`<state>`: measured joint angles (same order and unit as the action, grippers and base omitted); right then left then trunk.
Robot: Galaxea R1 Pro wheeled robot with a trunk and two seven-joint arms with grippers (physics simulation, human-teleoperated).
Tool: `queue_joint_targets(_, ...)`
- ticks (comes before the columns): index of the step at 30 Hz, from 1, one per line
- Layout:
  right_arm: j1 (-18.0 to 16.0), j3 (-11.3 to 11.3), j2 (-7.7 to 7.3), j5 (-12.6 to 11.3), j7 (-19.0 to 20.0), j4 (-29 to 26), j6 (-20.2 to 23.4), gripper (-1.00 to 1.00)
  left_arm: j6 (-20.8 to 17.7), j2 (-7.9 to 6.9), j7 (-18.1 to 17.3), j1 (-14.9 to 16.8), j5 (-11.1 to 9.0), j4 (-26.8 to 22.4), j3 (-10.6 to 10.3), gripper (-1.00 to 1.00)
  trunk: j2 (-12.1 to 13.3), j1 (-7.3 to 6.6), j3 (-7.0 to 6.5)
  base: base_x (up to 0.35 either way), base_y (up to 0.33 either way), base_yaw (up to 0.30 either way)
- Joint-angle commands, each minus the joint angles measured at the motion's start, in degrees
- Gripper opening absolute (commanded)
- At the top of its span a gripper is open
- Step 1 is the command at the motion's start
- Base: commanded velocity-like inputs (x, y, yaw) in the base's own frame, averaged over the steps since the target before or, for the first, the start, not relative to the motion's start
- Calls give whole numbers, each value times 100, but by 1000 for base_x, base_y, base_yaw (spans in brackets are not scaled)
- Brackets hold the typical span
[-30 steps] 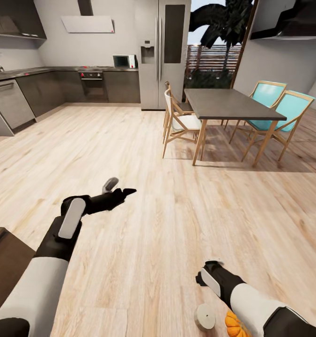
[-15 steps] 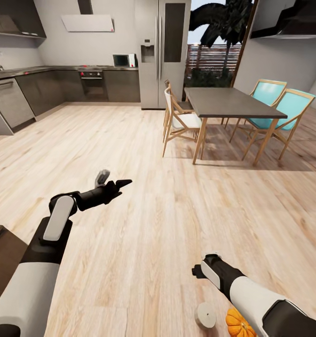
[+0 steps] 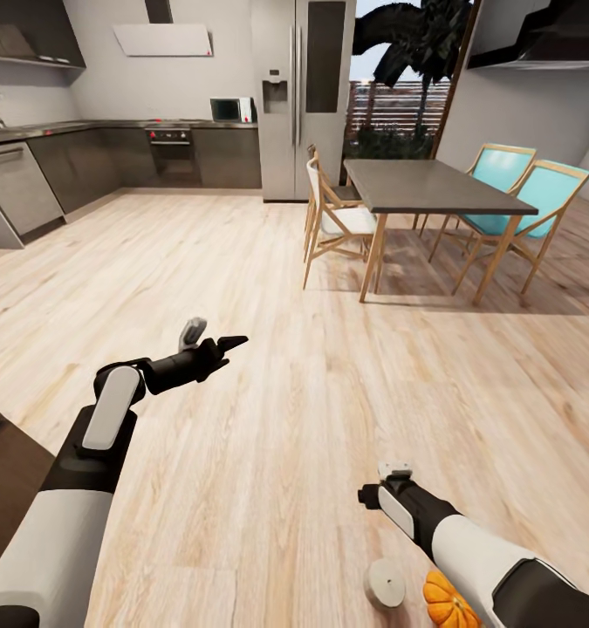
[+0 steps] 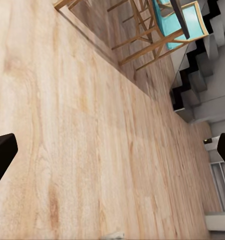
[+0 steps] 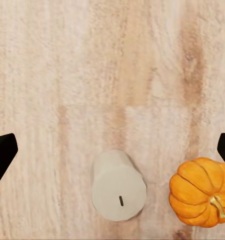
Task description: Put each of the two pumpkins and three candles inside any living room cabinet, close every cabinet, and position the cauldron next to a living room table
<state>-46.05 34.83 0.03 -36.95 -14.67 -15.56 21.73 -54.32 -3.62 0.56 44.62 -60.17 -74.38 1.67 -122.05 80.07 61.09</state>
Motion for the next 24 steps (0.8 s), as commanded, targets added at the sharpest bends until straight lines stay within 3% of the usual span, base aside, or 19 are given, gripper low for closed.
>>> queue_joint_targets(1,0,1,-2,-1,0,2,-12,100,0,0,-1,1,-3,1,0,100,-42,22,18,0,0,0)
queue_joint_targets(17,0,-1,61,-30,-114,192,28,100,0,-2,-3,2,-3,30,0,100,-683,374,306,0,0,0)
queue_joint_targets(24,0,-2,66,-38,-467,242,21,100,0,-6,-3,3,-3,81,2,100,-964,528,431,0,0,0)
